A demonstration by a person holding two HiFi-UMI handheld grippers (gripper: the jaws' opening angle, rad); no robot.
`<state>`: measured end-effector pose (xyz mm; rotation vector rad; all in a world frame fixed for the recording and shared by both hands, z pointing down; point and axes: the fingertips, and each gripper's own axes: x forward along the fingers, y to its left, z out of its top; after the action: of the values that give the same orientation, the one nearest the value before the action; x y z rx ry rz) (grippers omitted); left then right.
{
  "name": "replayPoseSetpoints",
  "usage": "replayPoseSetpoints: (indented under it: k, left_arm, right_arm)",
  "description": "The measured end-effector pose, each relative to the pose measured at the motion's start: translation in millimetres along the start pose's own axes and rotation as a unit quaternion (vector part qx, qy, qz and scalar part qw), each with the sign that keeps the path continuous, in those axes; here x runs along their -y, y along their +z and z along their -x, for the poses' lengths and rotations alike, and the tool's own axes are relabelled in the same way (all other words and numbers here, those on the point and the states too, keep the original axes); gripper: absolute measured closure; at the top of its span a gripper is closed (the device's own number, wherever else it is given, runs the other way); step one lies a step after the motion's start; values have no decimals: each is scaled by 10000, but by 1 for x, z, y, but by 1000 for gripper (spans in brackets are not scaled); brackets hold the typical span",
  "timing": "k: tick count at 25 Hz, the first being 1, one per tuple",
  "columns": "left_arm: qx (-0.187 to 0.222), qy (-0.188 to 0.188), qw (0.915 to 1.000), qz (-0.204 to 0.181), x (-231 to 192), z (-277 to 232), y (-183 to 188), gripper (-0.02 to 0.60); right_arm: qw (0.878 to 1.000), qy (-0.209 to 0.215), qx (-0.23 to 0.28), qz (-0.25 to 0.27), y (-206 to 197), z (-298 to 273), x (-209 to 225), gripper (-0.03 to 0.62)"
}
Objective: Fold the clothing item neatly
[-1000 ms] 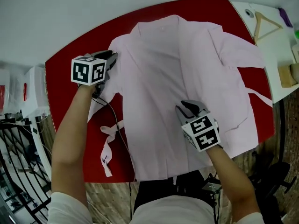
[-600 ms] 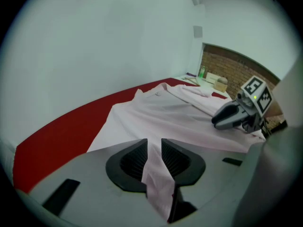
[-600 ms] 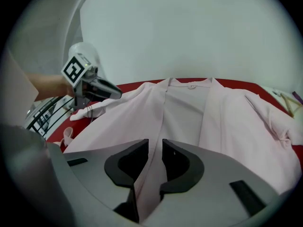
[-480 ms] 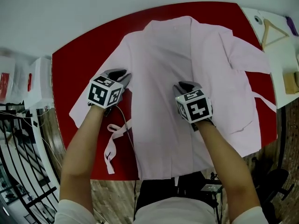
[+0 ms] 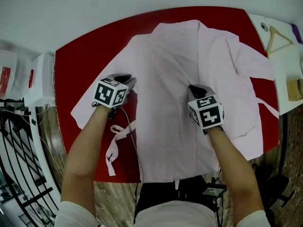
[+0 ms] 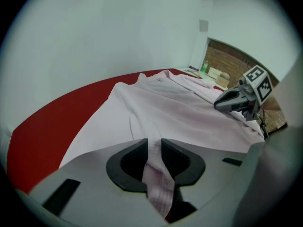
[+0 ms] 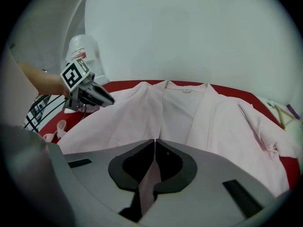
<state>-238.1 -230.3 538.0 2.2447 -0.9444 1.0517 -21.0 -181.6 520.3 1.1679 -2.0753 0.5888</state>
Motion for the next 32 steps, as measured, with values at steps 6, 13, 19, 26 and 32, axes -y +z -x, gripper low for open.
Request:
replayPoseSetpoints:
  k: [6,13,19,26,32]
  left_arm:
    - [143,-8,9998,163,-3,0,1,505]
    - [332,-36,9990,298,9,12,4,503]
    - [571,131,9964,613,20,31,3,503]
    - [560,825,9790,1777,3,90,-59,503]
    - [325,1247,9618,2414,-27,138,-141,503]
  right_arm:
    - [9984,-435,-49,-357,-13,2,24,569]
    - [9999,-48,34,-106,0,9,15,568]
    - [9989,145,192,392,35,3,24,567]
    - [9957,554,300,673,68,-30,12,568]
    - [9915,606,-349,1095,51,-65,2,568]
